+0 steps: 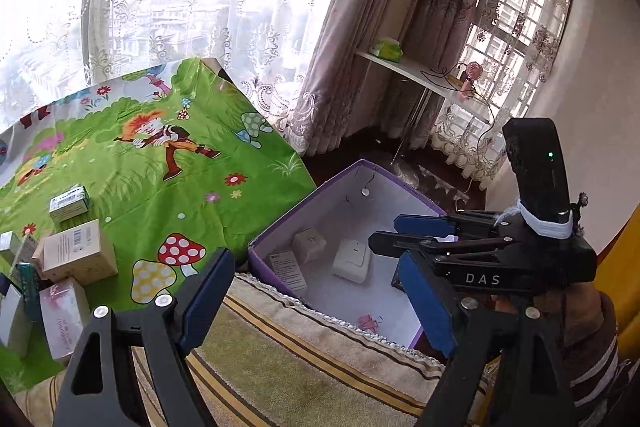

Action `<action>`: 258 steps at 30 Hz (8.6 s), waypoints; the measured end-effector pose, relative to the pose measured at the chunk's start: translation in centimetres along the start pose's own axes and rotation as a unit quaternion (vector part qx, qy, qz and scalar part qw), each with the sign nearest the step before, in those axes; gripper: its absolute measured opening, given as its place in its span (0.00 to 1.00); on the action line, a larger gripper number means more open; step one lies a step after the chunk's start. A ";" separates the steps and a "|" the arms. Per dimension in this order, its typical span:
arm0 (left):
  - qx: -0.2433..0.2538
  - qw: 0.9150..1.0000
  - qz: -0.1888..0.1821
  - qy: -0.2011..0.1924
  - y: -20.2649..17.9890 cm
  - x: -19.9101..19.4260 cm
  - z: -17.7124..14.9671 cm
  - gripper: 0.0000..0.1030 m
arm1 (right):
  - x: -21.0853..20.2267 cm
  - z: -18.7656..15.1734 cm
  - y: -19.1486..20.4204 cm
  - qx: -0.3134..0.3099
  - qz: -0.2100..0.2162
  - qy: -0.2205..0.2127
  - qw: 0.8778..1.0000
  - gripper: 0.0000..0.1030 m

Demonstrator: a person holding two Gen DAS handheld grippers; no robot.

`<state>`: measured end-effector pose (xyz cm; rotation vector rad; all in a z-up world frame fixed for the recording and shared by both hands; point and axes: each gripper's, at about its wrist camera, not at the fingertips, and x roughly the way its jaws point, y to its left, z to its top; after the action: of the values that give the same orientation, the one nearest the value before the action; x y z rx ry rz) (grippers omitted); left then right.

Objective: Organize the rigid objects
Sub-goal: 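Open both tools to drop the milk-powder box and clips inside, then move both open tools back over the box pile, then grasp the long pale blue box with the left tool, then grasp the orange-labelled long box with the right tool while the left tool holds the pale blue box, then carry the pale blue and orange-labelled boxes over the purple-rimmed box, then open both tools to release the two boxes inside, then move both open tools back over the box pile, then grasp the small dark blue box with the left tool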

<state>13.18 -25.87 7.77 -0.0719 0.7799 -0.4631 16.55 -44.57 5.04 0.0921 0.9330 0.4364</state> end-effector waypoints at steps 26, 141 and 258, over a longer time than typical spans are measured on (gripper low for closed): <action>-0.165 0.976 0.134 -0.056 25.0 -9.4 -1.1 0.82 | 9.7 9.1 15.3 -0.125 0.055 0.058 0.989 0.69; -0.191 0.978 0.086 0.004 16.9 -9.9 -9.7 0.36 | 3.5 2.8 17.4 -0.236 0.068 -0.001 0.969 0.83; -0.146 0.951 0.250 0.107 36.3 -4.1 -6.7 0.54 | 18.6 8.5 31.8 -0.061 0.058 0.106 0.991 0.86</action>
<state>19.68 9.12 -2.66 -0.0967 1.0393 0.1325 22.63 -7.26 4.43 -0.0128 1.1105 0.6193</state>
